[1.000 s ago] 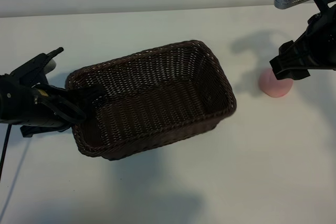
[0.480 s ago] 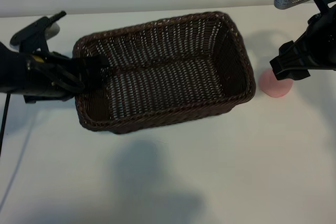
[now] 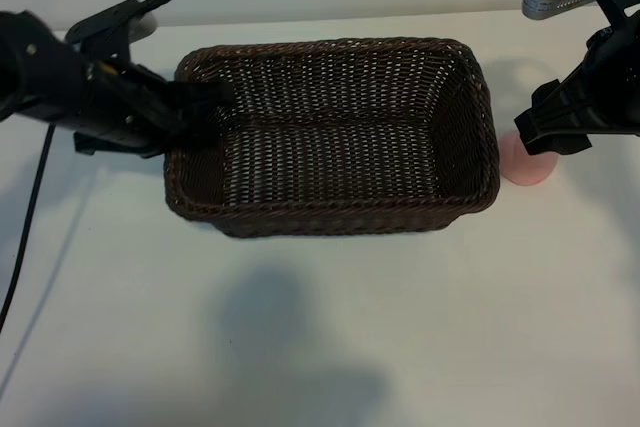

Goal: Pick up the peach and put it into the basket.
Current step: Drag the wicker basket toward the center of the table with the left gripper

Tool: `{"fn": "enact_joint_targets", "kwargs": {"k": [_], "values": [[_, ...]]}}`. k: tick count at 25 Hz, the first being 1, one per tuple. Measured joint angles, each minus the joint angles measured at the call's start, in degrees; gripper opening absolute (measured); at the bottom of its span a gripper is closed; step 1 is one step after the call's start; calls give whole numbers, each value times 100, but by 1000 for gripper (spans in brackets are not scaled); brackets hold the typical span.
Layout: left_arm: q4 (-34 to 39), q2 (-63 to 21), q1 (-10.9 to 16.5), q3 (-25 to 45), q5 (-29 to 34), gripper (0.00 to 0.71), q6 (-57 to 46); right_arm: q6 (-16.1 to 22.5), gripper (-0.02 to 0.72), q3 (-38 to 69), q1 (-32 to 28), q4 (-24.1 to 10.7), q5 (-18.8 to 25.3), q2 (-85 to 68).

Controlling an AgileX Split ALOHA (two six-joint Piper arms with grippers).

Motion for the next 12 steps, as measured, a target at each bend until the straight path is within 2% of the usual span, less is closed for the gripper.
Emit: {"fn": "enact_joint_targets", "kwargs": {"k": [7,12], "values": [[23,646,0,-741,240,160,174,0,595,0,0,0,6,0],[59,966,0,-977,350,160,268,0,595,0,0,0,6,0]]}}
